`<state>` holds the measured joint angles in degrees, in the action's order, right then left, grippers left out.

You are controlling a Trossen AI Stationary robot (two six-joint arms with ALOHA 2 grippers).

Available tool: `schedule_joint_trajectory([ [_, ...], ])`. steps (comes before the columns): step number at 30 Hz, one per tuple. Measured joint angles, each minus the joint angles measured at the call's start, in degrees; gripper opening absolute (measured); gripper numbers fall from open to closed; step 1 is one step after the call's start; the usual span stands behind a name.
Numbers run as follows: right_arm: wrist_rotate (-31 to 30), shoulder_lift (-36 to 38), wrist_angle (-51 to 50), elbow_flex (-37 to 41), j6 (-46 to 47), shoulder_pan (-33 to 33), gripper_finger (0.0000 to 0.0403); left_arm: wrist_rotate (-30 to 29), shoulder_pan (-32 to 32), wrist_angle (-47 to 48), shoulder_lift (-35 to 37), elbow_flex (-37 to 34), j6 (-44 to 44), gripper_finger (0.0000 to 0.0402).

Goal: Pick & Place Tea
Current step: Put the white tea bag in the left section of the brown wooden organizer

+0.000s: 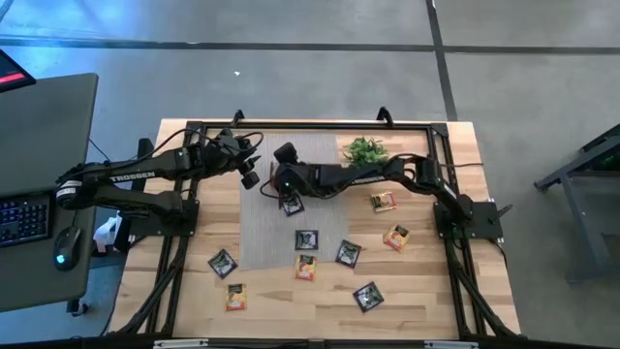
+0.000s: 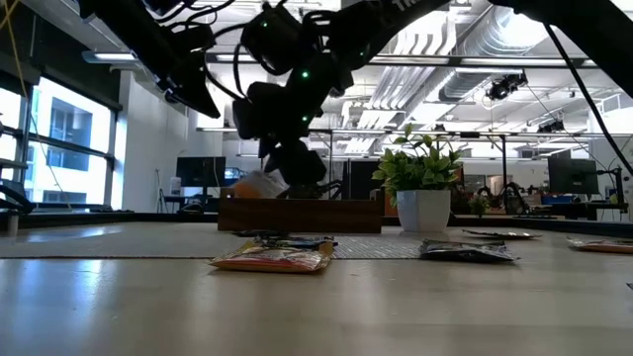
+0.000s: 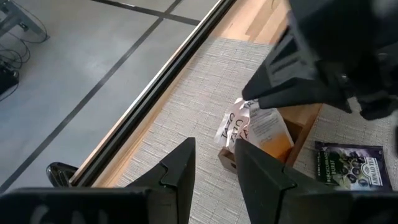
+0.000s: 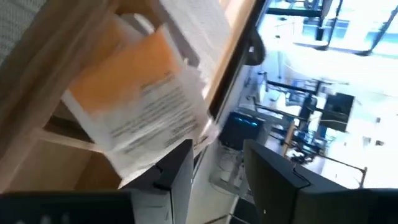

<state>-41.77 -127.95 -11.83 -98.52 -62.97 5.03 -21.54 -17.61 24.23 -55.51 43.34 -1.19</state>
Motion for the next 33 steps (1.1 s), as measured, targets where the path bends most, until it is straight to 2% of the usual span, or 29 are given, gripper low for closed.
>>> schedule_joint_trajectory([
  [3, 0.8, 0.0, -0.1, 0.0, 2.9, -1.1, 0.0139, 0.0, 0.0, 0.0, 0.0, 0.0, 0.0, 0.0111],
  [8, 11.8, 0.0, -0.8, 0.0, 15.4, -2.2, 0.012, 0.0, 0.0, 1.2, 0.0, 0.0, 0.1, 0.0111],
  [11, 15.5, 0.0, -1.5, 0.0, 22.1, -1.6, 0.0085, 0.0, 0.0, 2.1, 0.0, 0.0, 0.3, 0.0111],
  [14, 18.7, 0.0, -1.6, 0.0, 25.4, 0.0, 0.0025, 0.0, 0.0, 2.3, 0.0, 0.0, 0.3, 0.0111],
  [16, 21.8, 0.0, -1.0, 0.0, 26.4, 1.0, 0.0009, 0.0, 0.0, 2.4, 0.0, 0.0, 0.3, 0.0111],
  [19, 23.4, -0.1, -0.2, 0.0, 28.0, 2.3, 0.0017, 0.0, 0.0, 2.4, 0.0, 0.0, 0.3, 0.0111],
  [25, 28.3, -2.1, -2.1, 0.1, 28.0, 3.3, 0.0005, 0.0, 0.0, 2.5, 0.0, 0.0, 0.3, 0.0111],
  [31, 26.3, -4.2, -0.6, -0.2, 24.8, 3.0, 0.0003, 0.0, 0.0, 2.6, 0.0, 0.0, 0.2, 0.0111],
  [33, 27.8, -4.2, -0.3, -0.2, 24.1, 3.0, 0.0002, 0.0, 0.0, 2.5, 0.0, 0.0, 0.2, 0.0111],
])
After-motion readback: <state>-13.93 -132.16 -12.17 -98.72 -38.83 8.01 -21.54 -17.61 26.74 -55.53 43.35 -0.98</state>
